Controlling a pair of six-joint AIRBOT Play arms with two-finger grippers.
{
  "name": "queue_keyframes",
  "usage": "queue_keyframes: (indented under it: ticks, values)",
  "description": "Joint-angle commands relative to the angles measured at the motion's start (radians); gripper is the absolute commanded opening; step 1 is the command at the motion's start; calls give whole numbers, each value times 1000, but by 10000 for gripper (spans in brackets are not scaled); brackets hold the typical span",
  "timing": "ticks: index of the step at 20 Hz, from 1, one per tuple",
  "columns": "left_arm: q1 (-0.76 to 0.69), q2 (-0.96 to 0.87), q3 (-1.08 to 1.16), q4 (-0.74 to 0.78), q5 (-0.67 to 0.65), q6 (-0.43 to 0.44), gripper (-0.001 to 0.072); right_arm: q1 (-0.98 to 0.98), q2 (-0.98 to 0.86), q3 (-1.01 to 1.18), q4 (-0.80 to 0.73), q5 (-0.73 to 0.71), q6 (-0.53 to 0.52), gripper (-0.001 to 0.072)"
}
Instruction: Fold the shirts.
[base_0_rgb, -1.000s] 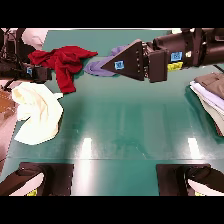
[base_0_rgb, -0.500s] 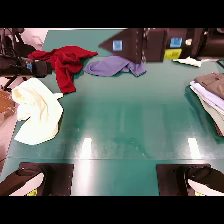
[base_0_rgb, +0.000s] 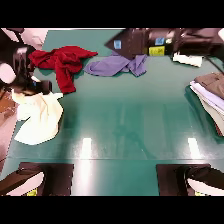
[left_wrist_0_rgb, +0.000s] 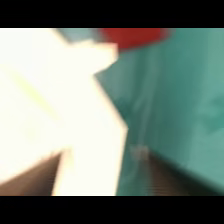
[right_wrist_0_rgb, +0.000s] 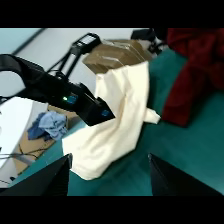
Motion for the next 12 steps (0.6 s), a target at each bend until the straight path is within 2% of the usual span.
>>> queue_keyframes:
  ticks: [1,2,4,7,9,10,12]
  values:
    - [56,-11,-131,-90,70,29,720,-77,-100,0,-53,111,52,547]
    - [60,-11,-137,-184,135,71,720,-95,-130,0,-53,93,51,553]
    - [60,-11,-135,-372,239,143,720,-150,-198,1,-66,36,52,616]
    - [59,-11,-137,-540,216,196,720,-290,-325,1,-48,-37,120,623]
    - [59,-11,-140,-653,226,280,720,-391,-406,1,55,-20,119,623]
    - [59,-11,-140,-669,275,312,720,-427,-438,1,153,11,101,622]
    - [59,-24,-140,-602,481,306,720,-452,-474,1,340,92,-12,620]
